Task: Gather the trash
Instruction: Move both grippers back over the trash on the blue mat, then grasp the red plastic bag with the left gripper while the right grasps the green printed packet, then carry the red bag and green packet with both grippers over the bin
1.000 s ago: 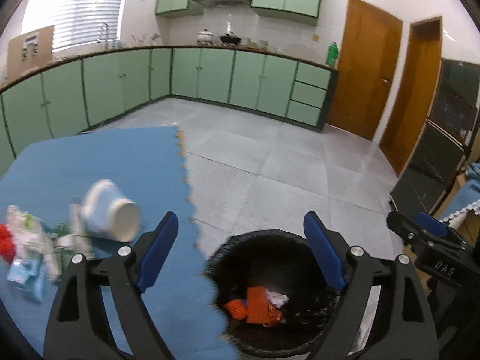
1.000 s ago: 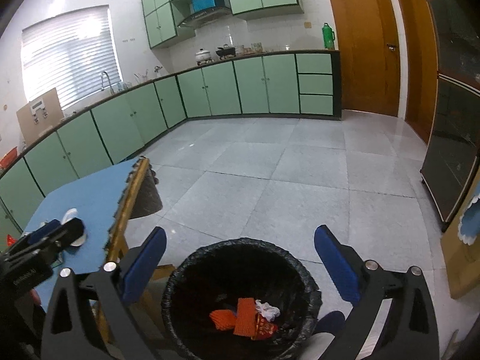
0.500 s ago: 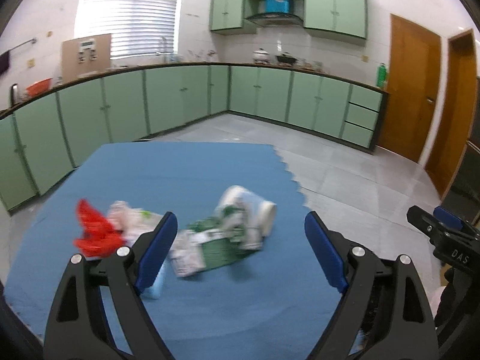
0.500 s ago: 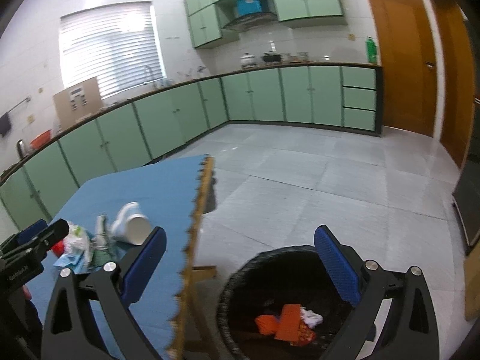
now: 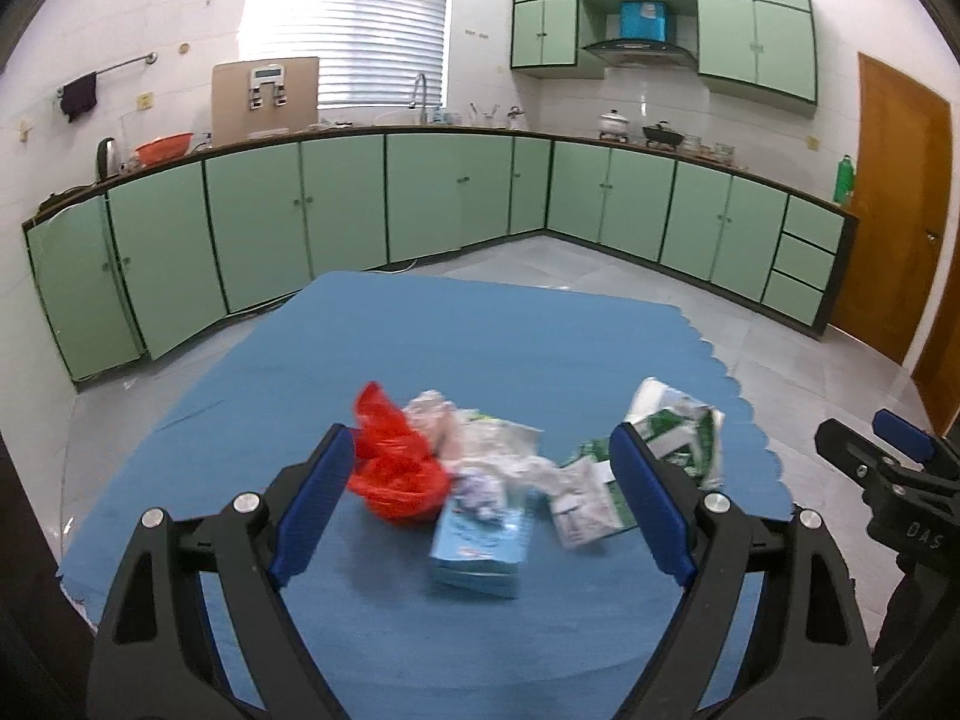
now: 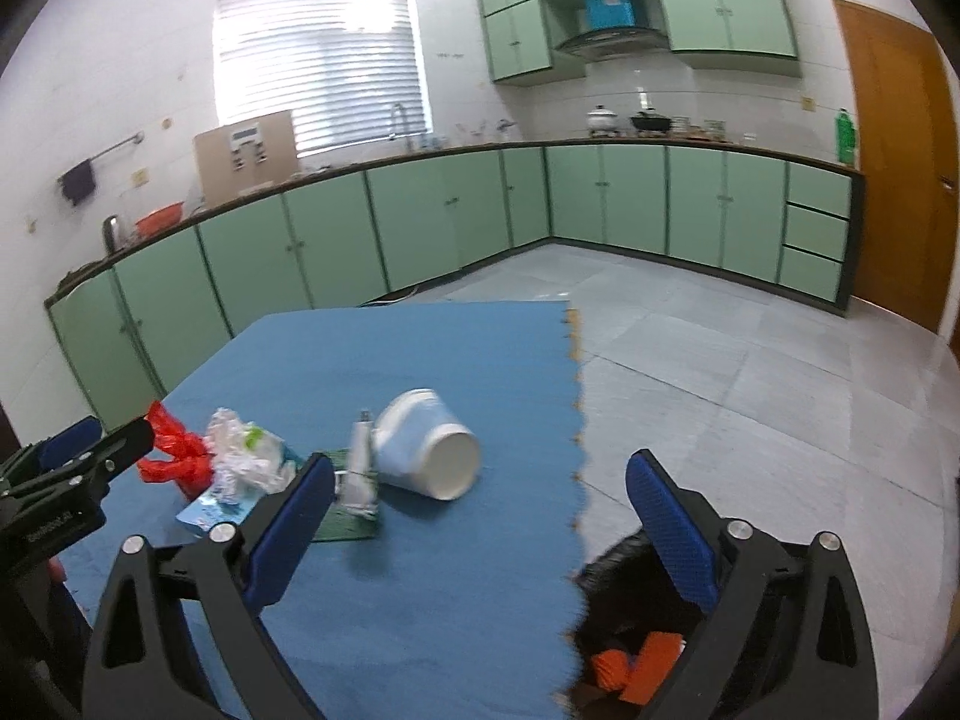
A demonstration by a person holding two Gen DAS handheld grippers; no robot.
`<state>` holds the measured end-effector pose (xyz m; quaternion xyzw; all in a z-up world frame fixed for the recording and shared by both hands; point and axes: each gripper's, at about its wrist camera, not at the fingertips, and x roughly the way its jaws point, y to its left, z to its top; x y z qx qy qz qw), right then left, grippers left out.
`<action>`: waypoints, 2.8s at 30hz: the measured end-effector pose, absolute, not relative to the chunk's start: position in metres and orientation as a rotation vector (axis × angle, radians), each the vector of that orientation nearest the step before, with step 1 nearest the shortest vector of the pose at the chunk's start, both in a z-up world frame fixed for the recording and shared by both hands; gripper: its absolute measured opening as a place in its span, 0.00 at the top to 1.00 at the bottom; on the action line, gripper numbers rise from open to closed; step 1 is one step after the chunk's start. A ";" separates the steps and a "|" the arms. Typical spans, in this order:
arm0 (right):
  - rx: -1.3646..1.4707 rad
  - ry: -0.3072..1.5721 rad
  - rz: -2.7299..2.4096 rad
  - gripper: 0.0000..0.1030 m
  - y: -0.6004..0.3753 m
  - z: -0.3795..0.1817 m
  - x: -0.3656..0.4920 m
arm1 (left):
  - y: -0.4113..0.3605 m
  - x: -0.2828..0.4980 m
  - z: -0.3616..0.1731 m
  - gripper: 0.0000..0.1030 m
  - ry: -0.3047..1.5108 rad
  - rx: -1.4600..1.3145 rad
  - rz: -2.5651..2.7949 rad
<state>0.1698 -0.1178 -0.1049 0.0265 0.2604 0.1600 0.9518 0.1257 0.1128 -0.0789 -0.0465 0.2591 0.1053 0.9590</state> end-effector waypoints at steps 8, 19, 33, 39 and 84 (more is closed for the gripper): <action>0.016 0.583 0.386 0.24 -0.079 -0.119 0.187 | 0.138 0.129 -0.083 0.18 0.538 -0.082 0.253; 0.001 0.676 0.417 0.45 -0.056 -0.139 0.206 | 0.165 0.137 -0.098 0.18 0.588 -0.099 0.276; 0.002 0.711 0.460 0.72 -0.051 -0.149 0.208 | 0.186 0.166 -0.124 0.18 0.671 -0.153 0.278; 0.004 0.696 0.471 0.73 -0.055 -0.145 0.206 | 0.189 0.176 -0.135 0.42 0.721 -0.198 0.244; 0.049 0.489 0.400 0.73 -0.134 -0.069 0.152 | 0.091 0.121 -0.053 0.81 0.490 -0.178 0.035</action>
